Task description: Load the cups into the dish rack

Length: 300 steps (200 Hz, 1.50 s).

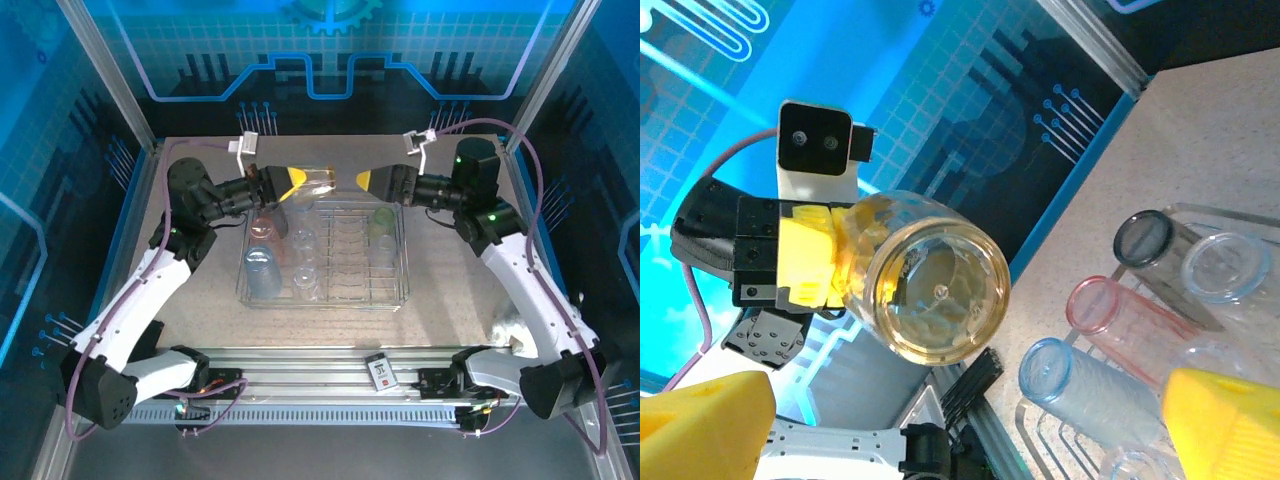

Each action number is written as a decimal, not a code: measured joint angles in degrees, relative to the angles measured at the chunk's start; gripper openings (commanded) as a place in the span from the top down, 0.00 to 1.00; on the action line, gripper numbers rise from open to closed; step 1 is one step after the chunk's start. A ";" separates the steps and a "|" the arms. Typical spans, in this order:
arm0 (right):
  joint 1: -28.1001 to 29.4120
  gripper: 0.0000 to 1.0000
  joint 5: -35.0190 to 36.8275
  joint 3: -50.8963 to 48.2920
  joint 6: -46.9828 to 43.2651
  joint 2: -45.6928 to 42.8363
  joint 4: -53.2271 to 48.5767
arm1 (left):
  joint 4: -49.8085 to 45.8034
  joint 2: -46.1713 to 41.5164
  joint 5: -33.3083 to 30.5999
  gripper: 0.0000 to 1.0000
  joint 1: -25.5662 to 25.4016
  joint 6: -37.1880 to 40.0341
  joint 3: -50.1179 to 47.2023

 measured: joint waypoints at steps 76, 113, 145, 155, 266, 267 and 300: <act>3.45 0.00 0.04 -0.55 7.28 4.42 11.74 | 4.20 0.37 -0.04 1.00 -1.88 -1.77 0.00; 4.63 0.00 -0.66 -0.85 10.91 5.84 18.05 | 4.00 0.96 -0.07 1.00 -1.97 -1.75 0.00; 5.88 0.00 -0.87 -0.83 10.43 6.62 17.18 | 3.80 1.07 -0.07 1.00 -2.05 -1.75 0.00; 6.29 0.00 -0.85 -0.74 9.79 6.97 16.17 | 3.78 1.07 -0.07 1.00 -2.05 -1.75 0.00; 8.98 0.24 -1.36 2.49 6.43 9.38 12.31 | 3.76 1.18 -0.09 1.00 -2.05 -1.70 0.00; 8.98 0.25 -1.42 2.51 6.32 9.38 12.33 | 3.76 1.18 -0.09 1.00 -2.08 -1.68 0.00; 9.03 0.41 -1.66 2.67 6.14 9.35 11.91 | 3.26 1.22 -0.37 0.75 -2.03 -1.51 0.00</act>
